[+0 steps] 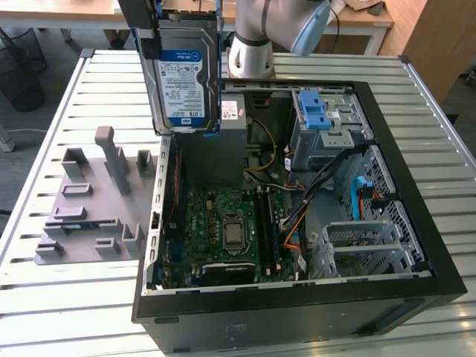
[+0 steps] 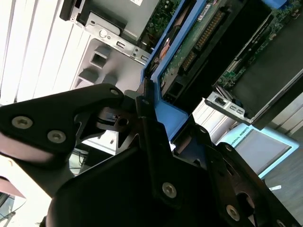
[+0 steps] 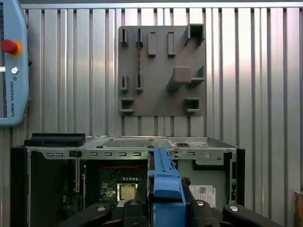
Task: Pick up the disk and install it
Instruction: 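Pick up the disk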
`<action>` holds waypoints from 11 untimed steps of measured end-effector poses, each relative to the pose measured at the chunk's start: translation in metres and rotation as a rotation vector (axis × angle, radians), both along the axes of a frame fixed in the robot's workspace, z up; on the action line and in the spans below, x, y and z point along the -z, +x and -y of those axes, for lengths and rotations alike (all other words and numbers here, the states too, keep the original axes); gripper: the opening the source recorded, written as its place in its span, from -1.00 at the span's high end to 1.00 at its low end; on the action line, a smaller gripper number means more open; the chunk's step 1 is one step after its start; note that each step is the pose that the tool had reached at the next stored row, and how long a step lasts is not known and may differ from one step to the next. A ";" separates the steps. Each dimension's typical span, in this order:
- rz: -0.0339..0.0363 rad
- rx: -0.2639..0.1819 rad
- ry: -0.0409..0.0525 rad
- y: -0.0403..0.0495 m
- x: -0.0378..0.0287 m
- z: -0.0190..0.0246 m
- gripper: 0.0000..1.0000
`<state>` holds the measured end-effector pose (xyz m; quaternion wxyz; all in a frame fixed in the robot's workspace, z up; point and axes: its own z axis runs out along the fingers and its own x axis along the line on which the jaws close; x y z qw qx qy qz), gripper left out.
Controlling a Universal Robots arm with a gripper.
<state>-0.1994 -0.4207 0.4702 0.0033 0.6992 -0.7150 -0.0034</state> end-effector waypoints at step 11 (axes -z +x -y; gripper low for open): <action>0.0000 0.000 0.0000 0.0333 0.0010 0.0015 0.27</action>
